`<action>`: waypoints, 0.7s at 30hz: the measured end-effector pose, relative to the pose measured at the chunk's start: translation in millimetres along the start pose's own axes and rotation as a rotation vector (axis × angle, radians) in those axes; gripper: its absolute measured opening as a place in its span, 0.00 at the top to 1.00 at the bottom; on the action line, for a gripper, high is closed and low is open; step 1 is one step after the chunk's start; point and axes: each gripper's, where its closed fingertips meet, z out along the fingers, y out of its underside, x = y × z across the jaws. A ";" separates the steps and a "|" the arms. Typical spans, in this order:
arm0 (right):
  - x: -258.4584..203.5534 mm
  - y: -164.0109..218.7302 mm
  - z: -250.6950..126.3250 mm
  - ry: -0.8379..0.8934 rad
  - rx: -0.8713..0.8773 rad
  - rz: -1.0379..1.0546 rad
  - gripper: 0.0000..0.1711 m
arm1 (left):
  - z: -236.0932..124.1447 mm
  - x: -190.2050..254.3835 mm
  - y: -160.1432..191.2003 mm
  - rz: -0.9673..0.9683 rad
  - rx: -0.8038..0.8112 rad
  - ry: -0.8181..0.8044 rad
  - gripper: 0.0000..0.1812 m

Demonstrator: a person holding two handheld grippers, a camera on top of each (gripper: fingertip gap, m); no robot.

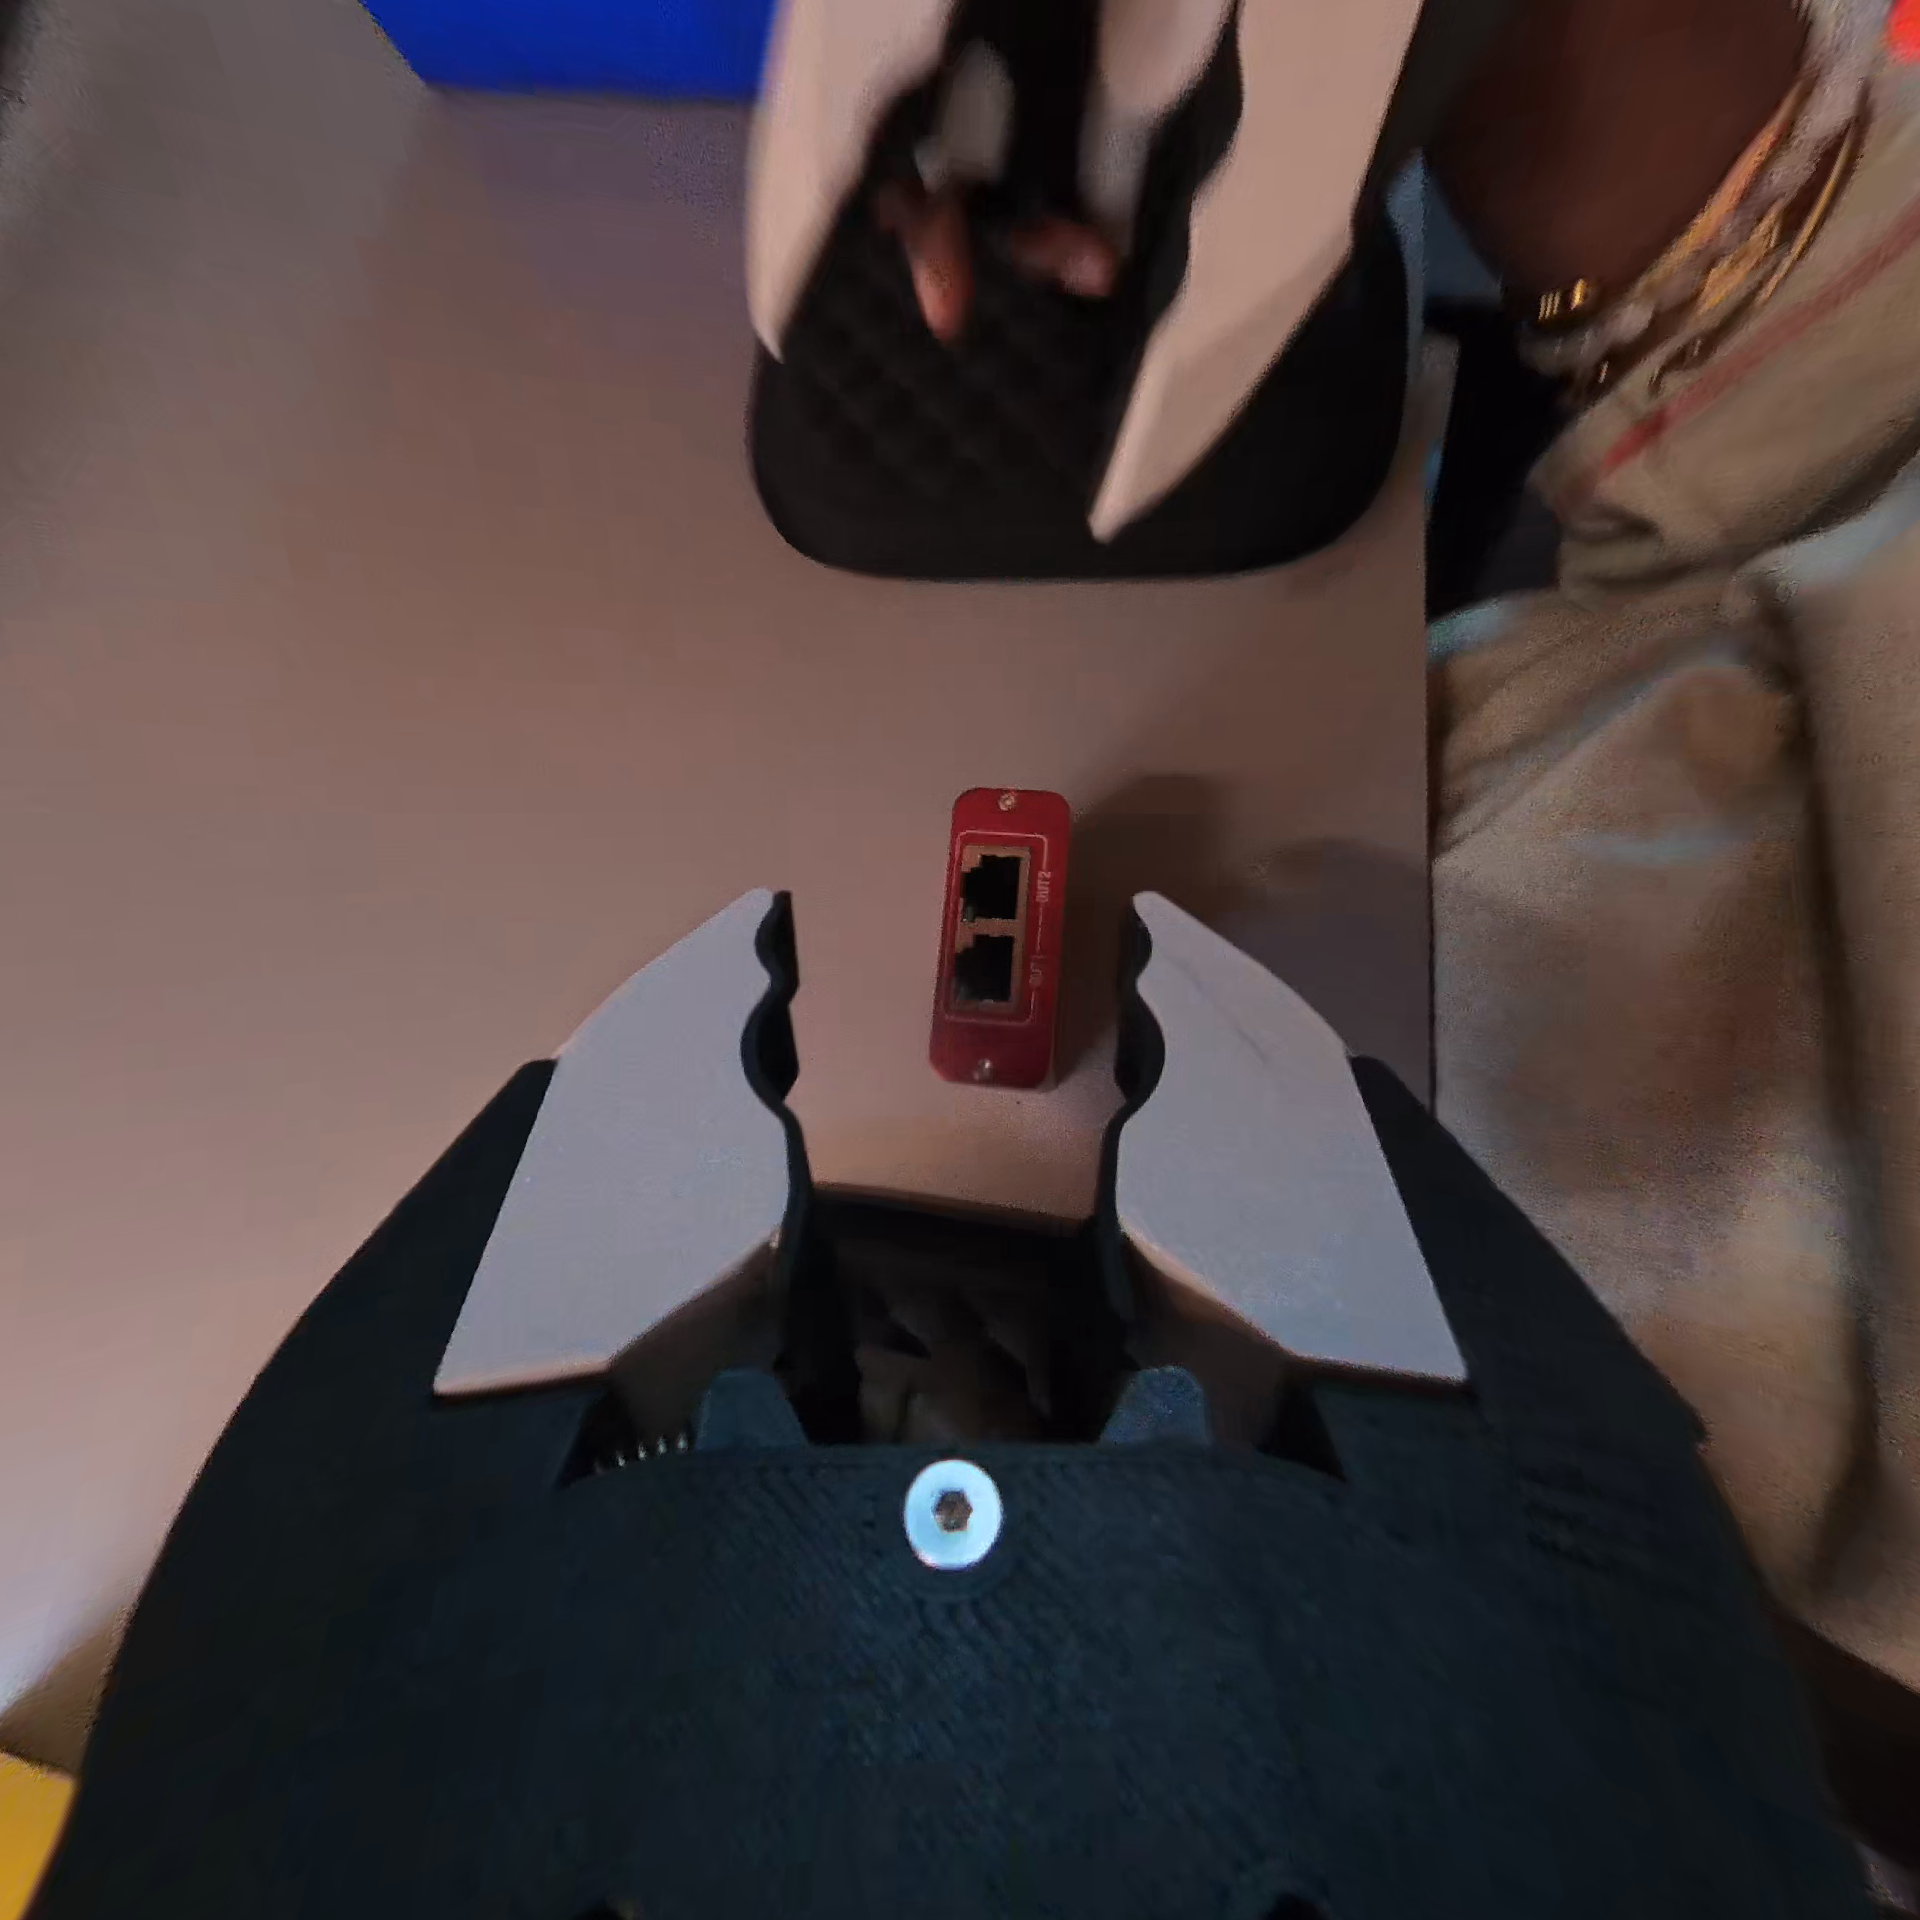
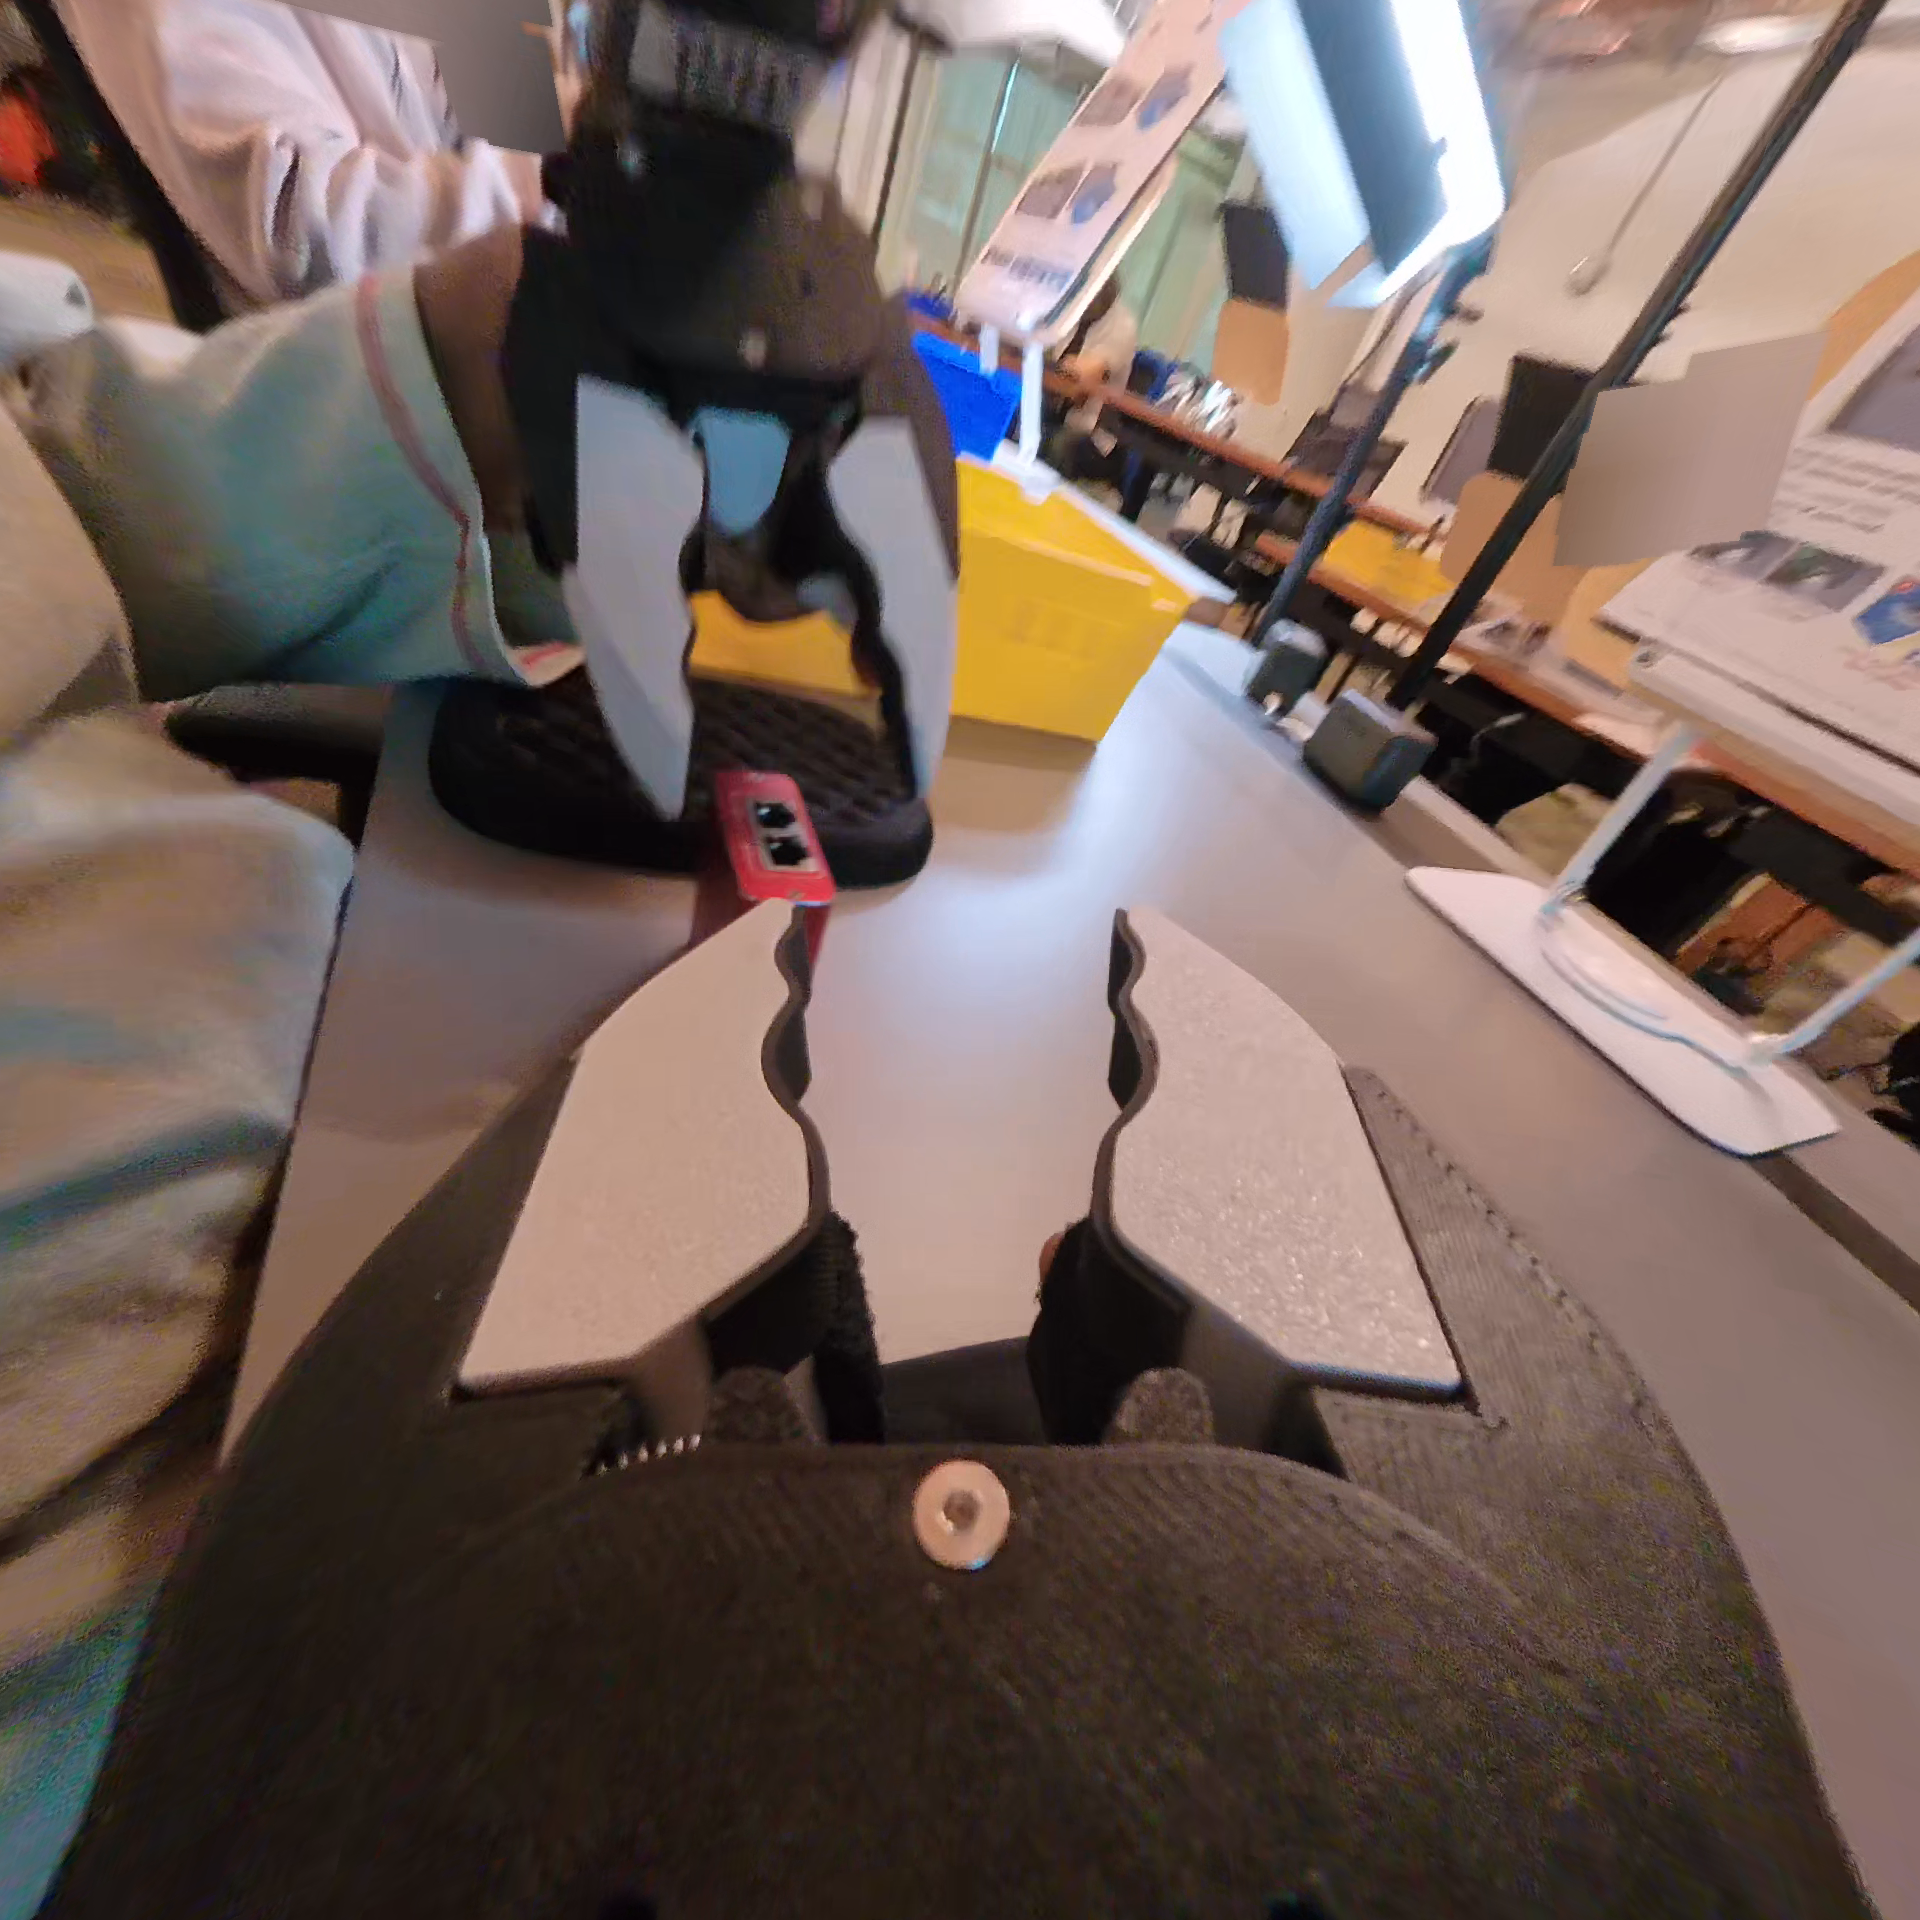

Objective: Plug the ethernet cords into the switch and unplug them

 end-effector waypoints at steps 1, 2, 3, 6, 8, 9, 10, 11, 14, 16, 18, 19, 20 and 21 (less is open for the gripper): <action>-5.8 3.9 4.9 -0.024 -0.053 -0.010 0.67 | -12.2 -3.4 -4.9 -0.014 0.055 -0.046 0.67; -11.1 9.5 10.7 -0.042 -0.117 -0.026 0.67 | -26.6 -7.8 -9.4 -0.027 0.116 -0.102 0.67; -15.5 15.0 17.0 -0.054 -0.179 -0.039 0.67 | -43.0 -12.0 -12.8 -0.045 0.179 -0.163 0.67; -29.3 19.2 38.6 -0.096 -0.259 -0.018 0.67 | -99.6 -26.1 -15.6 -0.098 0.347 -0.341 0.67; -31.2 21.3 50.7 -0.088 -0.286 -0.009 0.68 | -139.7 -41.3 -12.6 -0.151 0.407 -0.481 0.67; -31.0 24.7 54.2 -0.081 -0.311 -0.011 0.69 | -157.8 -46.7 -7.5 -0.186 0.426 -0.542 0.67; -33.0 28.6 56.3 -0.092 -0.337 -0.019 0.70 | -173.7 -49.5 -2.2 -0.205 0.447 -0.593 0.67; -35.2 31.8 57.2 -0.104 -0.360 -0.028 0.71 | -188.1 -51.5 2.8 -0.211 0.466 -0.639 0.68; -43.4 35.1 59.3 -0.144 -0.390 -0.063 0.71 | -222.4 -58.2 17.4 -0.243 0.508 -0.764 0.71; -48.8 35.1 62.0 -0.166 -0.400 -0.070 0.71 | -235.0 -59.8 24.9 -0.262 0.522 -0.804 0.71; -51.6 33.0 66.9 -0.167 -0.401 -0.057 0.71 | -243.5 -61.5 30.9 -0.272 0.523 -0.843 0.72; -51.1 32.4 69.2 -0.154 -0.407 -0.043 0.72 | -246.4 -61.9 32.6 -0.274 0.525 -0.855 0.72; -49.4 32.5 70.2 -0.137 -0.417 -0.027 0.77 | -247.8 -61.7 33.4 -0.275 0.528 -0.859 0.73; -48.2 32.8 69.9 -0.126 -0.426 -0.007 0.80 | -248.2 -61.6 34.2 -0.274 0.526 -0.859 0.73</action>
